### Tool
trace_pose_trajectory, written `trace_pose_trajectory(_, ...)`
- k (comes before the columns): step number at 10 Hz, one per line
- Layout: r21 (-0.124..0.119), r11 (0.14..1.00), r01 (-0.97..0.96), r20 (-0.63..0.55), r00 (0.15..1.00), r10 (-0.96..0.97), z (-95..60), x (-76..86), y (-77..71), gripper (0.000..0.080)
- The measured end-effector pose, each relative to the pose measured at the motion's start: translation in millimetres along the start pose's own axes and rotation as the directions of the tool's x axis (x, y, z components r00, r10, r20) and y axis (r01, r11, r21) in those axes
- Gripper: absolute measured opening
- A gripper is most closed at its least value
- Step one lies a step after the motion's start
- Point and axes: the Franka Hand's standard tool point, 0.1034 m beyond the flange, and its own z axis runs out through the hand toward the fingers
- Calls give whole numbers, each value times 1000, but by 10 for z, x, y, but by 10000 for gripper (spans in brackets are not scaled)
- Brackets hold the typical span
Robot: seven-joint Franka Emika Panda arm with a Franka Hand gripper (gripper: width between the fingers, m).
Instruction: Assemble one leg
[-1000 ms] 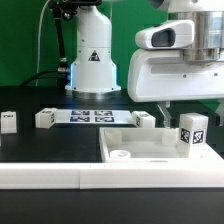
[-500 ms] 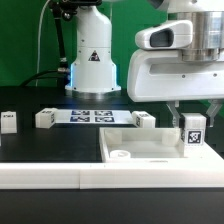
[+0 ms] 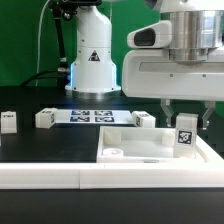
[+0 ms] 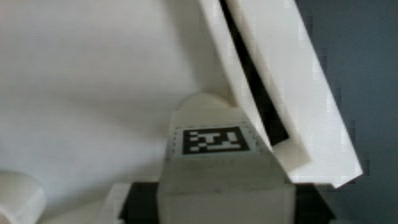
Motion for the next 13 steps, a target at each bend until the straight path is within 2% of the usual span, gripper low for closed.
trace_pose_trajectory(5,-38,954,-297,-40,955,295,-19,86,197,304)
trace_pose_trajectory(7,-42,951,-305,-44,952,303,-20,93,213,304)
trace_pose_trajectory(8,-42,951,-305,-43,952,303,-14,91,213,332)
trace_pose_trajectory(9,-42,951,-305,-43,952,303,-12,91,213,508)
trace_pose_trajectory(10,-43,951,-305,-43,952,303,-10,90,214,508)
trace_pose_trajectory(11,-43,951,-305,-43,952,303,-8,90,215,619)
trace_pose_trajectory(13,-43,951,-305,-43,952,303,-6,89,215,640)
